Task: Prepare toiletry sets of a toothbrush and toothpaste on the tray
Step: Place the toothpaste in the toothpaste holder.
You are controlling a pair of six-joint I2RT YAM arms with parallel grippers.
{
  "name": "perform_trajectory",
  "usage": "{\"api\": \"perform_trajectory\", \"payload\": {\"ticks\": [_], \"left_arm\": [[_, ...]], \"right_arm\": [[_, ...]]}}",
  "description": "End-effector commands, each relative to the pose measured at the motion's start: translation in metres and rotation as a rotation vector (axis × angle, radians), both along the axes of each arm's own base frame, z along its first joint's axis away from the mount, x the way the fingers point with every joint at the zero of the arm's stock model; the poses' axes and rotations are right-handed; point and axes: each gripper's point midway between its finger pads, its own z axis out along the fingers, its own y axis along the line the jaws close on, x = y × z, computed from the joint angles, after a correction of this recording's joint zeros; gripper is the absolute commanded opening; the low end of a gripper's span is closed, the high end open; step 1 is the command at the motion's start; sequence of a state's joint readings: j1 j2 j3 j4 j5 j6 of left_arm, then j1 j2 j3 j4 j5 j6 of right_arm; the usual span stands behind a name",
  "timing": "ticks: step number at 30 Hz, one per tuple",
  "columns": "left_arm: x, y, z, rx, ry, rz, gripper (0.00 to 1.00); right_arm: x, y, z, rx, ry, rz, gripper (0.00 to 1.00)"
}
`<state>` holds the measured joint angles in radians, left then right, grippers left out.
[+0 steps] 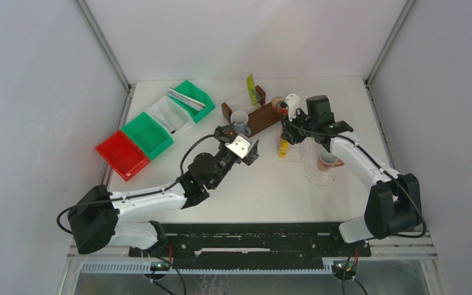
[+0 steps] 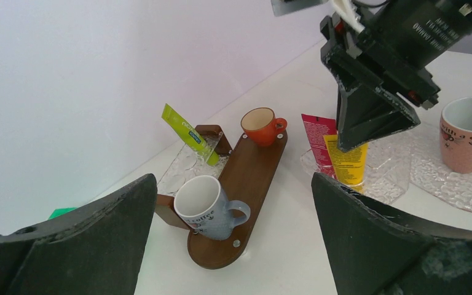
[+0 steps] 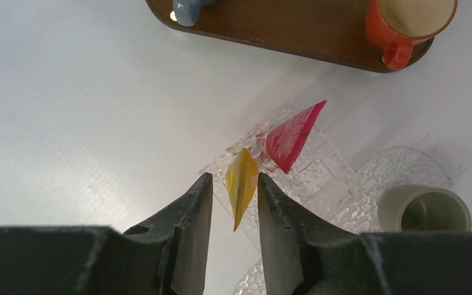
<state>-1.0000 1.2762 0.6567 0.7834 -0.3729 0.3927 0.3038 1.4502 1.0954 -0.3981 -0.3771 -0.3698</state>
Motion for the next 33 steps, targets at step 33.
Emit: {"api": "perform_trajectory", "payload": {"ticks": [33], "left_arm": [[0.068,0.09,0.023,-0.612,0.389,0.051,1.0]], "right_arm": [[-0.065,0.008,0.124,0.387,-0.158,0.281,0.45]]}}
